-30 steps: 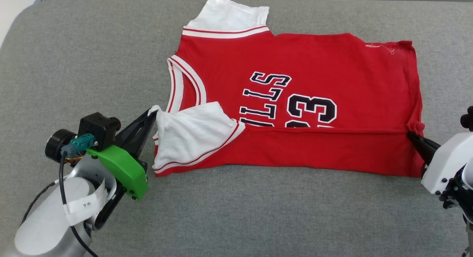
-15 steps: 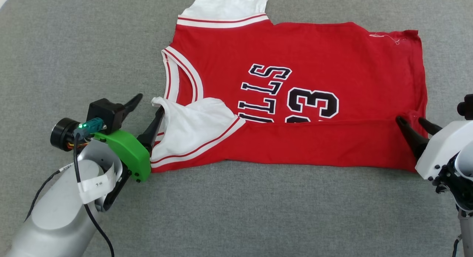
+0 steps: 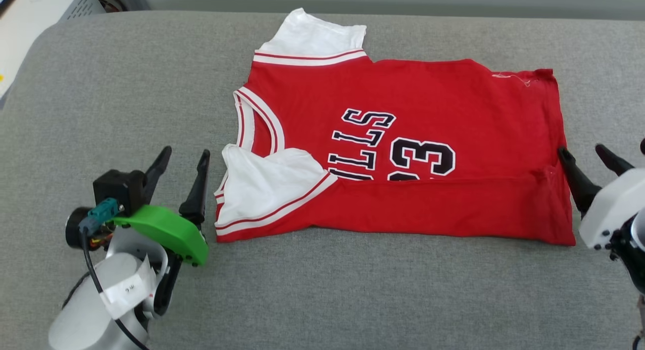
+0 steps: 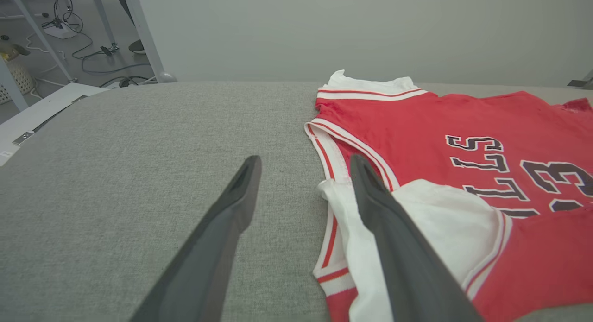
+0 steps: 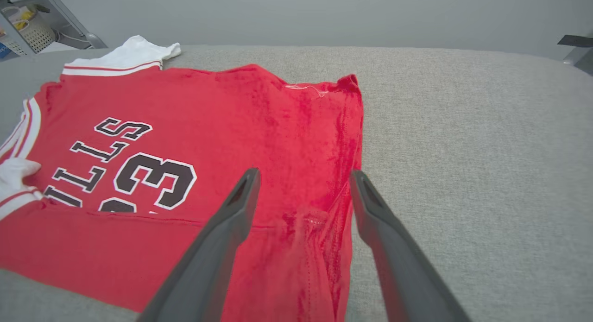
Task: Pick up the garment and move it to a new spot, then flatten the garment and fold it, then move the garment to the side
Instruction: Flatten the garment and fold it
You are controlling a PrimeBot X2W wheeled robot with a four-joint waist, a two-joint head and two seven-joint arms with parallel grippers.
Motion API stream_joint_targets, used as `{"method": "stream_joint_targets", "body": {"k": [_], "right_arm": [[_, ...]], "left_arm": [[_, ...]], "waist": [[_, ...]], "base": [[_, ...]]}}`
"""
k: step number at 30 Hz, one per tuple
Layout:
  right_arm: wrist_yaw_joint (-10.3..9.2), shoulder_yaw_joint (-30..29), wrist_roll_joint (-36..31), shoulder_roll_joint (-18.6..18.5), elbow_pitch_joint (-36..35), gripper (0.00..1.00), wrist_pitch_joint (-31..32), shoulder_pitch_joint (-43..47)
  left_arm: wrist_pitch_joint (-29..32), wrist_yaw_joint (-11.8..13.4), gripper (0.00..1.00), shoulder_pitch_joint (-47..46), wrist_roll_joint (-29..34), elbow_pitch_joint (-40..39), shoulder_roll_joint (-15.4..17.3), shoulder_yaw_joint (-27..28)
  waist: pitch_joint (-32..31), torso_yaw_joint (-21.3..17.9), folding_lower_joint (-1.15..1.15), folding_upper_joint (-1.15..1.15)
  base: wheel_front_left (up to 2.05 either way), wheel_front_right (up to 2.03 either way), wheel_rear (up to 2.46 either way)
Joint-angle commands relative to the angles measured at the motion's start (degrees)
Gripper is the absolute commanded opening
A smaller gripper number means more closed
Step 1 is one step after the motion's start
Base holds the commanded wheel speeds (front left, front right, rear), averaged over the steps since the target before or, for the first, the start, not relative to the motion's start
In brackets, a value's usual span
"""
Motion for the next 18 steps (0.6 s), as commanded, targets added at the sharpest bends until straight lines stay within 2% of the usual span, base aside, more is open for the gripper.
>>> {"method": "stream_joint_targets", "body": {"k": [1, 4, 11, 18], "right_arm": [[-0.03, 0.0, -2.3, -0.6, 0.1, 1.0, -0.4, 1.9], [-0.03, -1.0, -4.8, 0.7, 0.0, 1.0, 0.9, 3.6], [-0.03, -3.2, -6.9, 5.4, -5.7, 1.0, 9.4, 7.1], [-0.03, -3.4, -7.8, 7.7, -11.8, 1.0, 13.0, 8.1]], "left_arm": [[0.8, 0.9, 1.0, 1.7, -1.1, -1.1, 0.0, 0.1], [4.2, 2.0, 1.0, 4.5, -3.1, -3.5, 0.3, 0.0], [14.6, 4.7, 1.0, 9.5, -6.5, -9.5, 2.6, -1.7], [20.9, 7.5, 1.0, 9.7, -6.6, -12.9, 4.2, -3.2]], "waist": [[-0.7, 0.3, -0.01, 0.69], [-1.1, 0.2, -0.01, 0.69], [-0.4, -0.5, -0.01, 0.69], [1.6, -1.5, -0.01, 0.69]], "base": [[0.0, 0.0, 0.0], [0.0, 0.0, 0.0], [0.0, 0.0, 0.0], [0.0, 0.0, 0.0]]}}
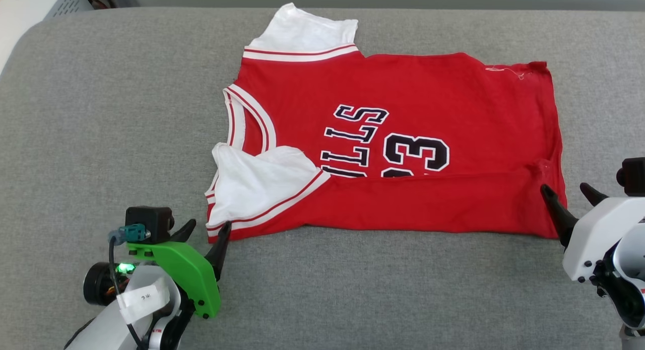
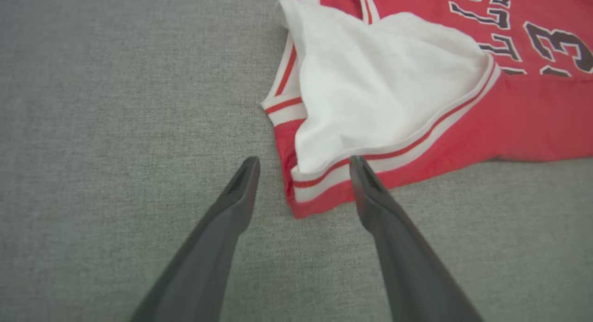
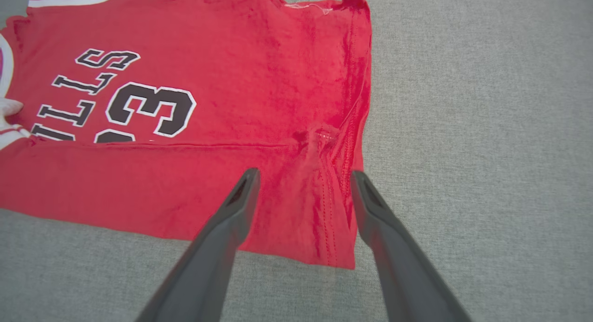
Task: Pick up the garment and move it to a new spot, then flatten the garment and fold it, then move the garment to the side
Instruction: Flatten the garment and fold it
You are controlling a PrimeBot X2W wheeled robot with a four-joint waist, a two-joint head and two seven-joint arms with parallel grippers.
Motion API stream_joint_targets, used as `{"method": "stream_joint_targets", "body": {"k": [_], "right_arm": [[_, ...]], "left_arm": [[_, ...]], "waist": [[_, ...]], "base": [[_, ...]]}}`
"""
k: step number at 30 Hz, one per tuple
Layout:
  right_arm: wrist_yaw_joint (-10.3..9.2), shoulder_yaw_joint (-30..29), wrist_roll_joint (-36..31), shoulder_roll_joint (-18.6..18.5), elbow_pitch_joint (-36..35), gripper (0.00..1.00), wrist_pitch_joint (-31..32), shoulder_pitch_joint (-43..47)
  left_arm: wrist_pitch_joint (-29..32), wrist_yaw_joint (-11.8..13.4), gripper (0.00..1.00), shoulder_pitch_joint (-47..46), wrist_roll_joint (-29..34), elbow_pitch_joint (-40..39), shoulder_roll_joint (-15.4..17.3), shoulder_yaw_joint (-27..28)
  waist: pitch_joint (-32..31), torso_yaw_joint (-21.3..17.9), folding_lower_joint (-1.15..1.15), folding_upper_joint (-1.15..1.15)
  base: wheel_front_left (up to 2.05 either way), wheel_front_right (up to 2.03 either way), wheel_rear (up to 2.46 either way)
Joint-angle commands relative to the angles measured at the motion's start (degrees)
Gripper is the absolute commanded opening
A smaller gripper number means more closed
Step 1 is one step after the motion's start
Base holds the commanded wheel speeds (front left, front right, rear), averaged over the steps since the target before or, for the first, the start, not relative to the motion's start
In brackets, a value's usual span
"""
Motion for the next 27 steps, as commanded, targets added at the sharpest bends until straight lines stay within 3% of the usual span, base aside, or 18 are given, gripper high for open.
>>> {"method": "stream_joint_targets", "body": {"k": [1, 7, 14, 16, 19, 27], "right_arm": [[-0.03, -0.1, -0.4, 0.1, -0.7, 1.0, 0.3, 0.4], [-0.03, 0.6, 0.1, 0.5, -1.4, 1.0, 0.4, -0.1], [-0.03, 1.6, -0.1, -0.2, -0.6, 1.0, -0.1, 0.1], [-0.03, 1.5, -0.2, -0.3, -0.4, 1.0, -0.5, -0.1], [-0.03, 1.4, -0.7, -0.7, -0.2, 1.0, -0.7, 0.0], [-0.03, 0.9, -2.1, -2.3, 1.7, 1.0, 0.1, 0.4]], "left_arm": [[0.8, 0.7, 1.0, 0.1, -0.2, -0.1, 0.4, -0.1], [2.8, 4.2, 1.0, -1.1, 0.8, 1.6, 0.7, 0.2], [5.5, 3.7, 1.0, -1.1, 0.5, 4.4, 0.5, -1.6], [7.7, 3.4, 0.0, -0.7, 0.2, 5.1, 0.7, -2.8], [9.2, 2.4, 0.0, -0.7, -0.1, 5.7, 0.3, -4.1], [3.8, 1.8, 0.0, -0.7, 0.6, 2.5, -0.6, -3.0]], "waist": [[1.0, -0.5, 0.0, 0.68], [2.8, -1.6, 0.0, 0.68], [3.5, -2.3, 0.0, 0.68], [3.3, -2.4, 0.0, 0.68], [2.6, -2.2, 0.0, 0.68], [0.2, -0.8, 0.0, 0.68]], "base": [[0.0, 0.0, 0.0], [0.0, 0.0, 0.0], [0.0, 0.0, 0.0], [0.0, 0.0, 0.0], [0.0, 0.0, 0.0], [0.0, 0.0, 0.0]]}}
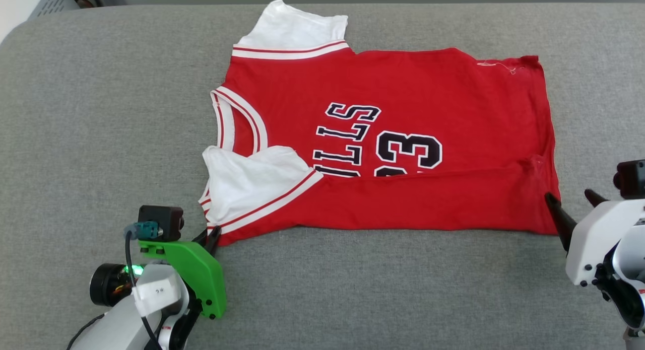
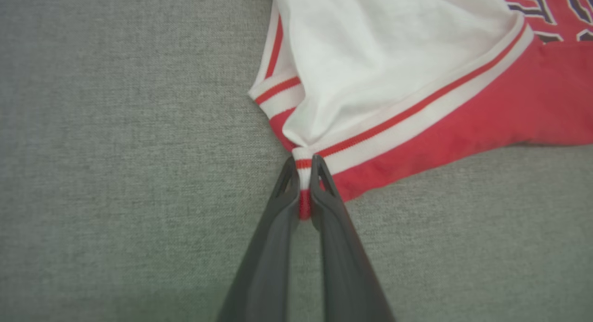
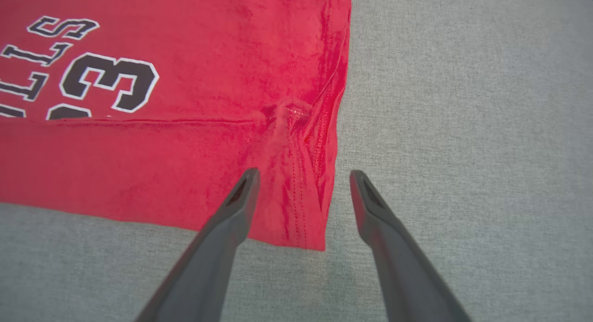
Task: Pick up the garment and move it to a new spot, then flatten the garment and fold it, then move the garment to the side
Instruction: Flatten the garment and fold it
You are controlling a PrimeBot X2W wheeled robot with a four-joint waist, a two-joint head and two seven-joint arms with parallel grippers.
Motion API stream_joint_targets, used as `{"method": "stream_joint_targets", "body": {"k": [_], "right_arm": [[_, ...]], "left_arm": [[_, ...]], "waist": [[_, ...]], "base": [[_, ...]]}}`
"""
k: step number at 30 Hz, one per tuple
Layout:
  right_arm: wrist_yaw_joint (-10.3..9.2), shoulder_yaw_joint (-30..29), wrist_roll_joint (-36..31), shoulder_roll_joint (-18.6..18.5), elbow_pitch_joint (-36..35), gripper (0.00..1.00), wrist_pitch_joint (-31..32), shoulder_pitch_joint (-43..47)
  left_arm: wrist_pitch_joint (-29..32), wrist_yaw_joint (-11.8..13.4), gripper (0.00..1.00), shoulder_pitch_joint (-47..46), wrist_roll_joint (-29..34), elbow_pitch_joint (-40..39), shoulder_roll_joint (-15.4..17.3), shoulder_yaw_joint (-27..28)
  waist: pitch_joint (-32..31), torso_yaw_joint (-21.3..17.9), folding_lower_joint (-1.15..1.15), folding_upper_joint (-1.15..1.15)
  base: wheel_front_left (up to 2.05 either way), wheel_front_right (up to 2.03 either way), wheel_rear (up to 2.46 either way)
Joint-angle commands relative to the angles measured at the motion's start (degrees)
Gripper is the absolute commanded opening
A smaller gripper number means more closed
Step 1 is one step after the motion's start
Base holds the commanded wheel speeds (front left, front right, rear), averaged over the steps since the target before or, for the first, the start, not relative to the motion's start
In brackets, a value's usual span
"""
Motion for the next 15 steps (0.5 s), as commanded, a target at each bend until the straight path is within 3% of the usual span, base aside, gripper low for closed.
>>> {"method": "stream_joint_targets", "body": {"k": [1, 15], "right_arm": [[-0.03, 0.4, -1.2, -0.8, 1.1, 1.0, 0.5, 0.3], [-0.03, -4.2, -5.9, 3.1, 11.1, 1.0, 2.8, -2.5]], "left_arm": [[-0.9, 0.0, 0.0, 1.4, 0.3, -0.6, 0.0, 0.1], [-3.9, 0.3, 0.0, 2.6, 2.2, -11.4, 2.8, 0.9]], "waist": [[-0.8, 0.7, 0.0, 0.68], [1.0, 3.4, 0.0, 0.68]], "base": [[0.0, 0.0, 0.0], [0.0, 0.0, 0.0]]}}
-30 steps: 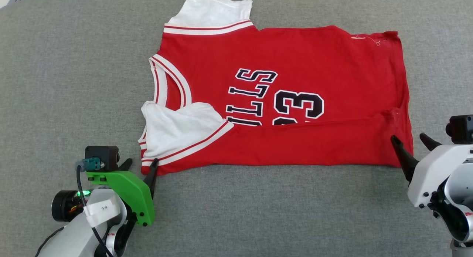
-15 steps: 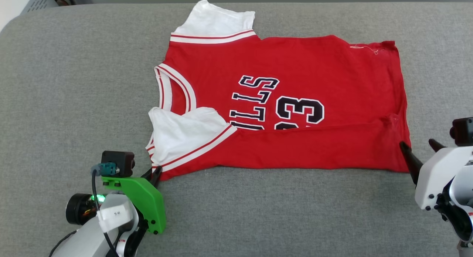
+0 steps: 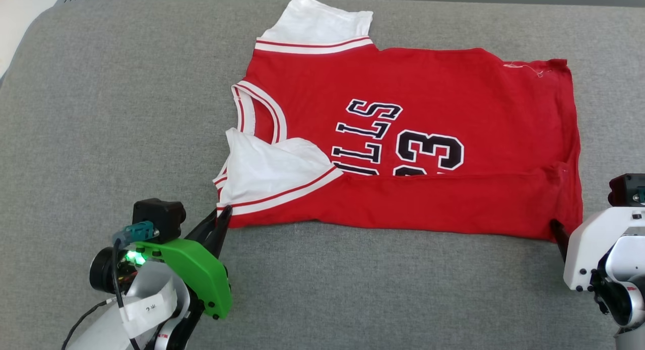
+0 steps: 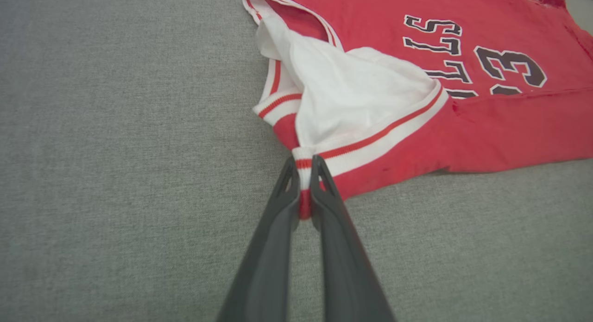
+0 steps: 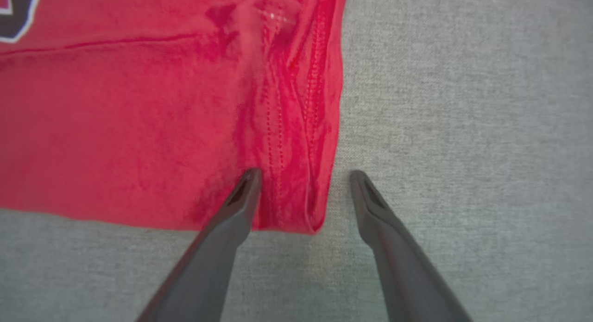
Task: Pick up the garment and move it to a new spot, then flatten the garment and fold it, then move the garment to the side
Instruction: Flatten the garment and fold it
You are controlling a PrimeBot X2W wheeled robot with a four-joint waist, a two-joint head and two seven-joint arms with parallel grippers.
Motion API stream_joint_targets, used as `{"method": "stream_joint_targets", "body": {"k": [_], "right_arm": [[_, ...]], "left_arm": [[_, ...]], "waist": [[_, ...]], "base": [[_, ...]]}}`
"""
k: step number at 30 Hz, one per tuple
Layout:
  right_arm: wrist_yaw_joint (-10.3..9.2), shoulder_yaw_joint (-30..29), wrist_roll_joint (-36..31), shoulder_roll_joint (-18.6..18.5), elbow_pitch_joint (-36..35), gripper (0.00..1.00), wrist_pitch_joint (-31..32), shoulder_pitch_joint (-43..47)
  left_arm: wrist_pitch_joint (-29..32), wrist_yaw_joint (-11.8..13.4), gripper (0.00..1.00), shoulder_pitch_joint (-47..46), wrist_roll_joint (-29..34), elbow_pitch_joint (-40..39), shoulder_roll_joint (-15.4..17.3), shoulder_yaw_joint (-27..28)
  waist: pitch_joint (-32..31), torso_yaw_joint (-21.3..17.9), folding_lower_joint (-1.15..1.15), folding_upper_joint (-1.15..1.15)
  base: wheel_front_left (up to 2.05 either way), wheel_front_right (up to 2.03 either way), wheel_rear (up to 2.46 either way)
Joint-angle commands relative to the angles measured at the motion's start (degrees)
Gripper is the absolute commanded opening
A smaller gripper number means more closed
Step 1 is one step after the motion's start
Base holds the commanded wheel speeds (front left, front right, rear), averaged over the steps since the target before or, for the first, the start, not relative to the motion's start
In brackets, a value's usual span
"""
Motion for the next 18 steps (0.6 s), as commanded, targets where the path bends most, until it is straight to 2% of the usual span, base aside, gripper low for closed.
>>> {"method": "stream_joint_targets", "body": {"k": [1, 5, 10, 11, 12, 18], "right_arm": [[-0.03, -0.2, 0.2, 0.3, 0.6, 1.0, -0.1, -0.7], [-0.03, -1.3, 0.8, 1.1, 1.7, 1.0, -0.3, -1.3], [-0.03, -0.6, 2.0, 2.2, 3.8, 1.0, 2.6, -0.6], [-0.03, -1.1, 2.4, 2.6, 4.2, 0.48, 3.0, -0.6], [-0.03, -1.8, 2.5, 2.9, 4.5, 0.0, 3.1, -0.6], [-0.03, -4.1, 2.0, 3.5, 4.8, 0.0, 1.1, -1.6]], "left_arm": [[-0.3, 0.0, 0.0, 0.6, 0.7, -0.2, 0.3, 0.0], [-0.5, -0.2, 0.0, 0.1, 0.8, -0.4, 0.1, -0.1], [-0.7, -0.4, 0.0, -0.2, 0.7, 0.3, 0.3, 0.1], [-0.8, -0.4, 0.0, -0.3, 0.7, 0.5, 0.3, 0.1], [-0.8, -0.4, 0.0, -0.3, 0.7, 0.6, 0.3, 0.1], [-0.7, -0.7, 0.0, 0.0, 0.1, 1.5, 0.0, -0.2]], "waist": [[0.6, 0.4, 0.0, 0.69], [1.3, 0.8, 0.0, 0.69], [1.7, 1.0, 0.0, 0.69], [1.6, 1.0, 0.0, 0.69], [1.6, 1.0, 0.0, 0.69], [0.3, 1.0, 0.0, 0.69]], "base": [[0.0, 0.0, 0.0], [0.0, 0.0, 0.0], [0.0, 0.0, 0.0], [0.0, 0.0, 0.0], [0.0, 0.0, 0.0], [0.0, 0.0, 0.0]]}}
